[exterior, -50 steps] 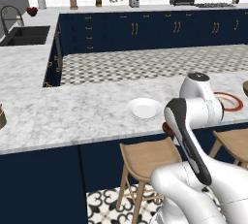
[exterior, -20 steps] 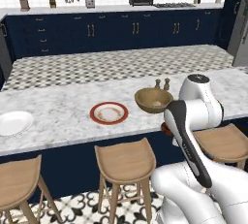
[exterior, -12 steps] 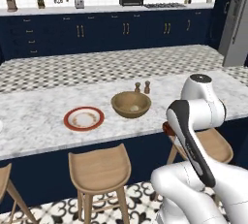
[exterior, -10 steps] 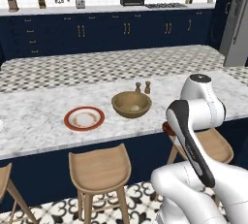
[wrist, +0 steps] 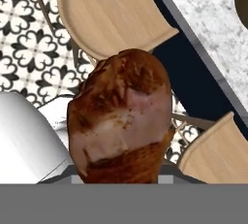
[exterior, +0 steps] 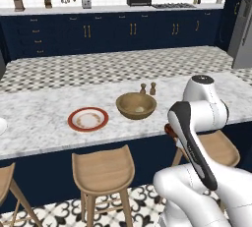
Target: Pick the chicken drumstick and garlic from their plates and place them in the bowl. Then put the bowl in the fridge.
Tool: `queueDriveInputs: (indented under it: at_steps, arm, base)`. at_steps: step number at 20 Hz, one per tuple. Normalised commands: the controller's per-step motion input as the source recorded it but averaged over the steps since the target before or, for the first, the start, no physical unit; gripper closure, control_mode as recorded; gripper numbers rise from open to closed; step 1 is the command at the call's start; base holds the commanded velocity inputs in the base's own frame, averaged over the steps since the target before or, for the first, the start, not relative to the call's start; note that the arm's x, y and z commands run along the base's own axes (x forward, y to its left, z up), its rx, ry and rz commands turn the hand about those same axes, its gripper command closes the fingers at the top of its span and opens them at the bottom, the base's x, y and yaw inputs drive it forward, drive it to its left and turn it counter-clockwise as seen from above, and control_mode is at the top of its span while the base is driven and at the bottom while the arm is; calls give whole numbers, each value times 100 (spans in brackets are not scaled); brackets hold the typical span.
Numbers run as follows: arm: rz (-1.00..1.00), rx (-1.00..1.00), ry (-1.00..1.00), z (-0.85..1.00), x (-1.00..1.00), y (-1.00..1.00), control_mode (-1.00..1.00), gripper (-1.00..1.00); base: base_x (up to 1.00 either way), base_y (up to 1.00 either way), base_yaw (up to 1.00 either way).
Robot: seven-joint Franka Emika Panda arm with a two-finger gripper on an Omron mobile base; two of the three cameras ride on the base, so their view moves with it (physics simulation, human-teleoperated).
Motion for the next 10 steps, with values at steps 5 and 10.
queueDriveInputs:
  at_steps: [5, 10]
  arm:
    - [1, 0, 0, 0, 17, 0, -100, 100]
    - [2, -1, -12, 13, 67, 19, -100, 100]
  base:
    - [0, 0, 0]
    - [0, 0, 0]
